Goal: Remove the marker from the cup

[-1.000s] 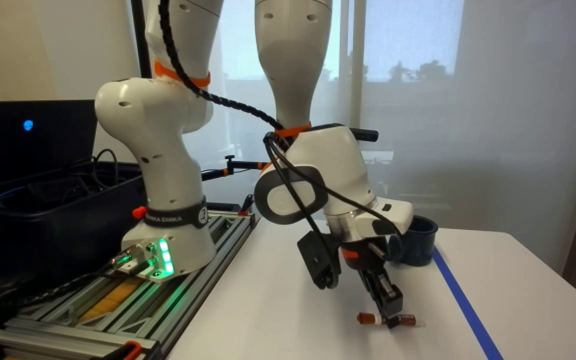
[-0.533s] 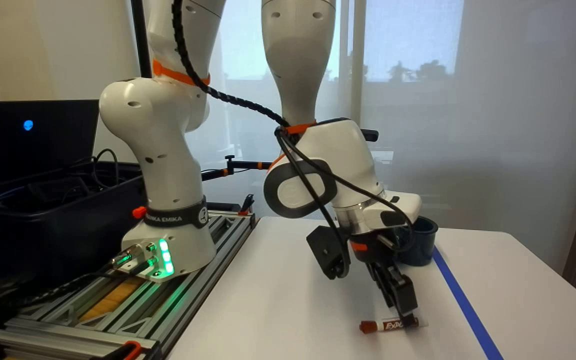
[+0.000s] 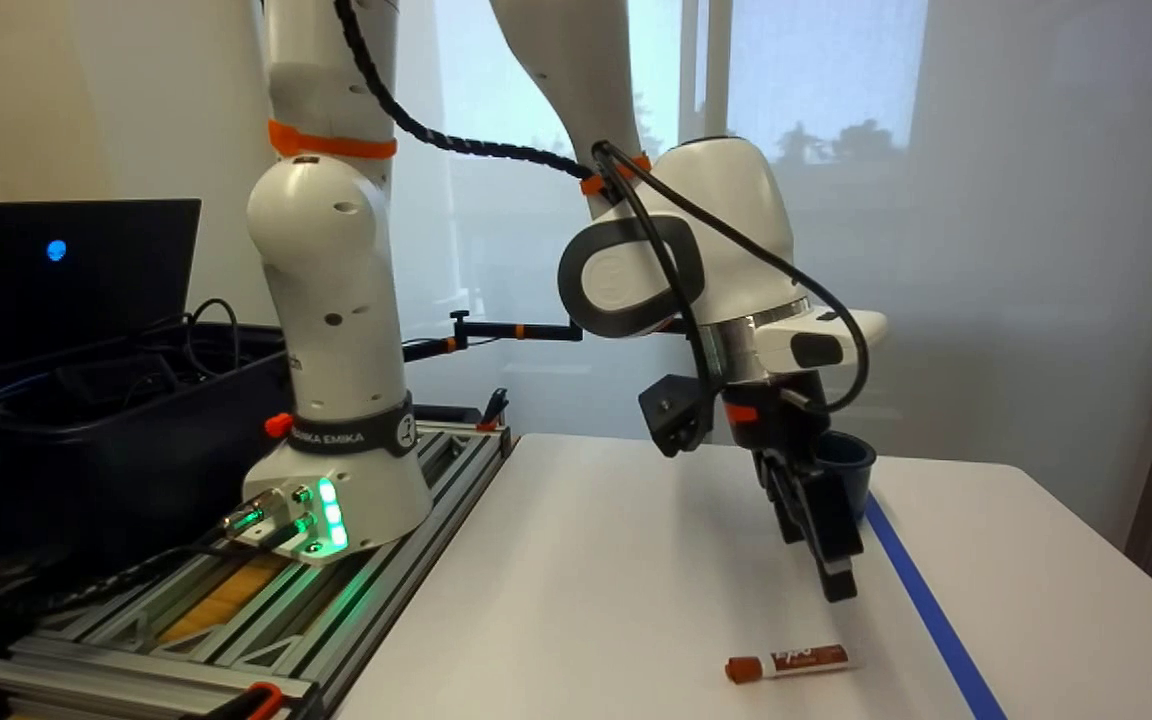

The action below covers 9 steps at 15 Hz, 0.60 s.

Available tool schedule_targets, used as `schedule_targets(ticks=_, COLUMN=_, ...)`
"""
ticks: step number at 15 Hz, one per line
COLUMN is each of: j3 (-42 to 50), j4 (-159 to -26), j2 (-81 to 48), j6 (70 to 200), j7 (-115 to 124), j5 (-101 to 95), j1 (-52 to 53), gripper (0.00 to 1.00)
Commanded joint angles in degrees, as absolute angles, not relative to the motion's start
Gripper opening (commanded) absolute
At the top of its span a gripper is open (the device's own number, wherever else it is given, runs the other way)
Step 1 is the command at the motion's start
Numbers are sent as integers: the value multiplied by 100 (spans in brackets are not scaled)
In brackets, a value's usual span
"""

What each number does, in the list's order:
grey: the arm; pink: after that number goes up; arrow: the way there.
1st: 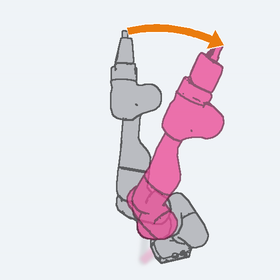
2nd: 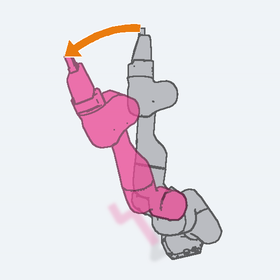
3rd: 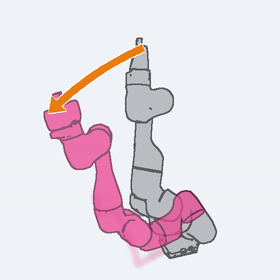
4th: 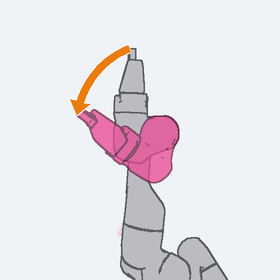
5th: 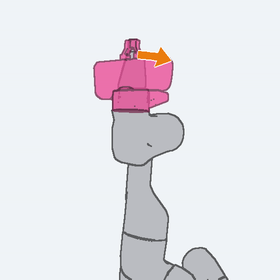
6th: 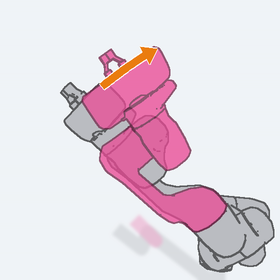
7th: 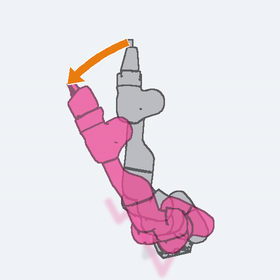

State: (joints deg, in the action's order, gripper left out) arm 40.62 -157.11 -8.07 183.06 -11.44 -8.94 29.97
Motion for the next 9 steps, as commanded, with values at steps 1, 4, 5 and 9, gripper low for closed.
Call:
schedule_targets(ticks=1, j3=5393, j4=-15471, j2=-889, j6=17770, j7=-20, j5=-865, j1=4523, gripper=100)
schedule_targets(ticks=4, j3=6214, j4=-15324, j2=-906, j6=17266, j7=1042, j5=-1023, j1=5639, gripper=100)
schedule_targets(ticks=5, j3=5771, j4=-15455, j2=-860, j6=17583, j7=414, j5=-927, j1=5008, gripper=100)
schedule_targets(ticks=9, j3=6080, j4=-15386, j2=-872, j6=17382, j7=914, j5=-931, j1=5555, gripper=100)
